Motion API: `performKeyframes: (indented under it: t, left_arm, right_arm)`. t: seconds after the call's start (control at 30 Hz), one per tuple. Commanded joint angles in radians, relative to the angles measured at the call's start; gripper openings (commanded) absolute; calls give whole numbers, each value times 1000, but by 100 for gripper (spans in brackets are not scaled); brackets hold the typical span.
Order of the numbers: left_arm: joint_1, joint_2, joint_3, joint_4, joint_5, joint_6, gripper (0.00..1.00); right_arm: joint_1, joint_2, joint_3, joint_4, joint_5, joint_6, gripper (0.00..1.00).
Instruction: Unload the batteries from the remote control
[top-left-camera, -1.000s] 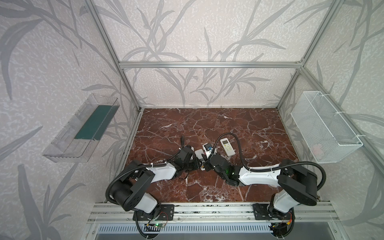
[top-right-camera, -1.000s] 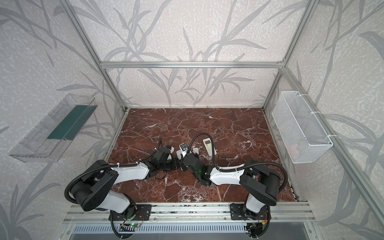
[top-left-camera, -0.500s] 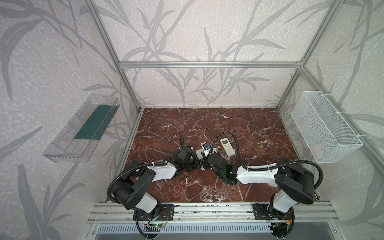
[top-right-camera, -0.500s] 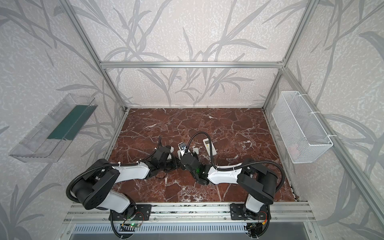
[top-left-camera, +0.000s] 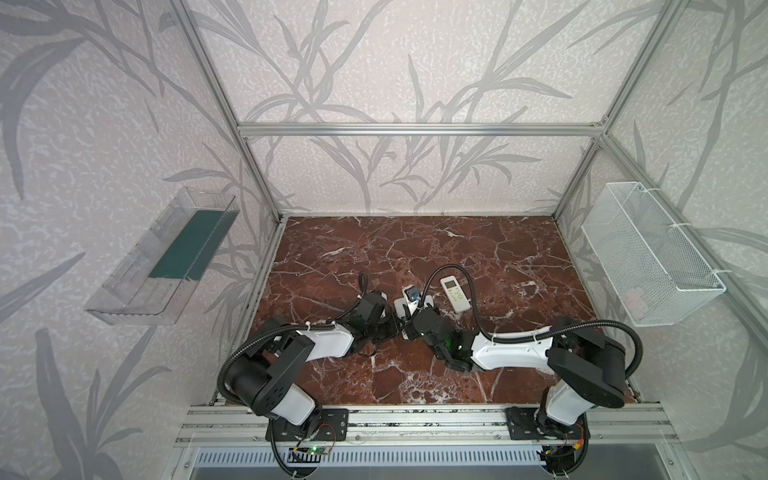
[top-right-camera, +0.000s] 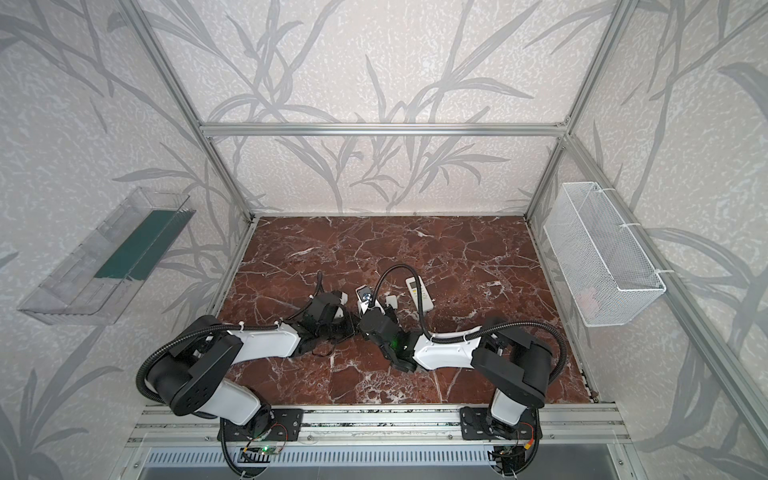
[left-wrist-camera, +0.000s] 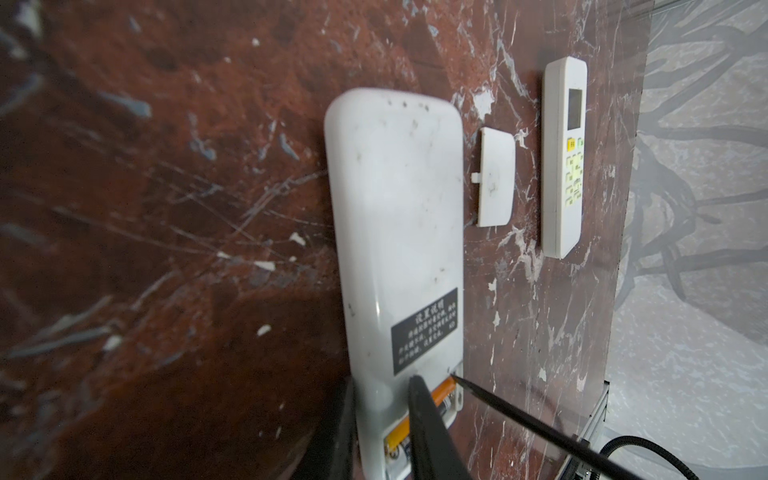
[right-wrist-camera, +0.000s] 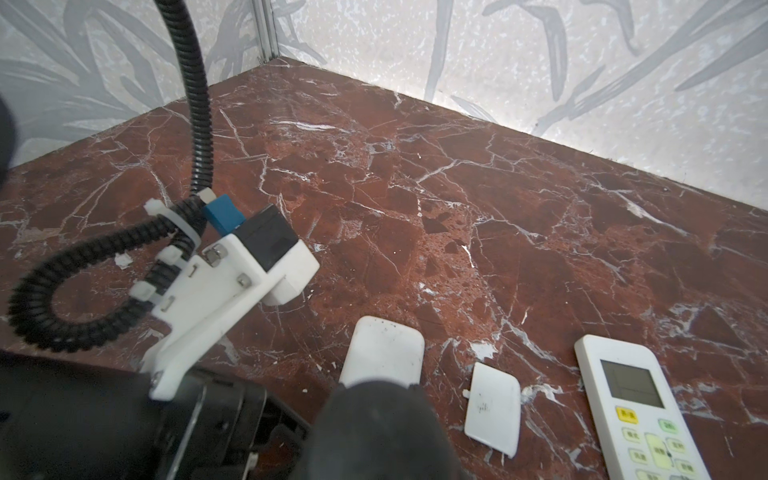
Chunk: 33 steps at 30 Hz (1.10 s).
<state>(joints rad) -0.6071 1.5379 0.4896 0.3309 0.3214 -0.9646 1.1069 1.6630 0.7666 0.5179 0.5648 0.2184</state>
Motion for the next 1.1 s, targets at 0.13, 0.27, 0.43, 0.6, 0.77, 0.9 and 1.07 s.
performKeyframes:
  t: [0.13, 0.27, 0.43, 0.6, 0.77, 0.9, 1.07]
  left_arm:
    - [-10, 53, -11, -87, -13, -9, 20]
    - [-9, 56, -11, -85, -12, -11, 19]
    - [-10, 67, -8, -82, -4, -13, 18]
    - [-11, 94, -10, -64, 10, -27, 16]
    - [-12, 120, -11, -51, 20, -43, 13]
    - [-11, 134, -16, -35, 27, -54, 11]
    - [-12, 172, -13, -9, 47, -65, 11]
  right_arm:
    - [10, -20, 3, -29, 62, 18, 0]
    - [10, -6, 5, -37, 61, 35, 0]
    - [9, 5, -8, -39, 67, 99, 0]
    - [4, -3, -11, -55, 99, 177, 0]
    - [-34, -1, -30, -55, 86, 353, 0]
    - [-57, -27, -53, -47, 100, 475, 0]
    - [-70, -64, -96, -30, 130, 584, 0]
